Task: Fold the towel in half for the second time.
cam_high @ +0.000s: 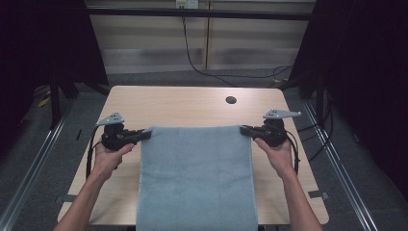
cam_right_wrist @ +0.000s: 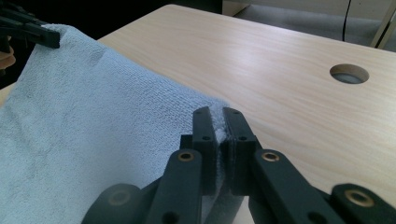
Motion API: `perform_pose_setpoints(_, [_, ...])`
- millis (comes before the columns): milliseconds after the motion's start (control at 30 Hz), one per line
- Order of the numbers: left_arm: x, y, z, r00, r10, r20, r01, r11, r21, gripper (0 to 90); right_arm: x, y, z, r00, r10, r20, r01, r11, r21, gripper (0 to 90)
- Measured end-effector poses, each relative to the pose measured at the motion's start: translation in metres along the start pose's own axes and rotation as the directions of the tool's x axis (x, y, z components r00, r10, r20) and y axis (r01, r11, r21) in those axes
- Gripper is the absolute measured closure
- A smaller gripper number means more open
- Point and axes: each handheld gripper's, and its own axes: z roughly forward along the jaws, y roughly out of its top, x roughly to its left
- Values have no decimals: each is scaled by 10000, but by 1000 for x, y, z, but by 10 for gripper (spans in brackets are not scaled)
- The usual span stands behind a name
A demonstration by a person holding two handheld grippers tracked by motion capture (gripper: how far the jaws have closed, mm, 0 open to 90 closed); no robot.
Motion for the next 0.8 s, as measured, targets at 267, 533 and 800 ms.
perform_pose_setpoints(267, [8, 20, 4, 9997, 43, -238, -45, 10000, -46, 809, -11, 18, 6, 9999, -74, 85, 74, 10000, -4, 853])
perform_pose_setpoints(533, [18, 34, 11, 9982, -147, -578, 127, 9993, -356, 810, -22, 32, 12, 9997, -159, 198, 161, 9998, -108, 856])
perform_pose_setpoints(800, [16, 51, 5, 9979, -22, -647, -24, 9974, -716, 814, -22, 45, 11, 9979, -330, 555, 337, 9994, -126, 866])
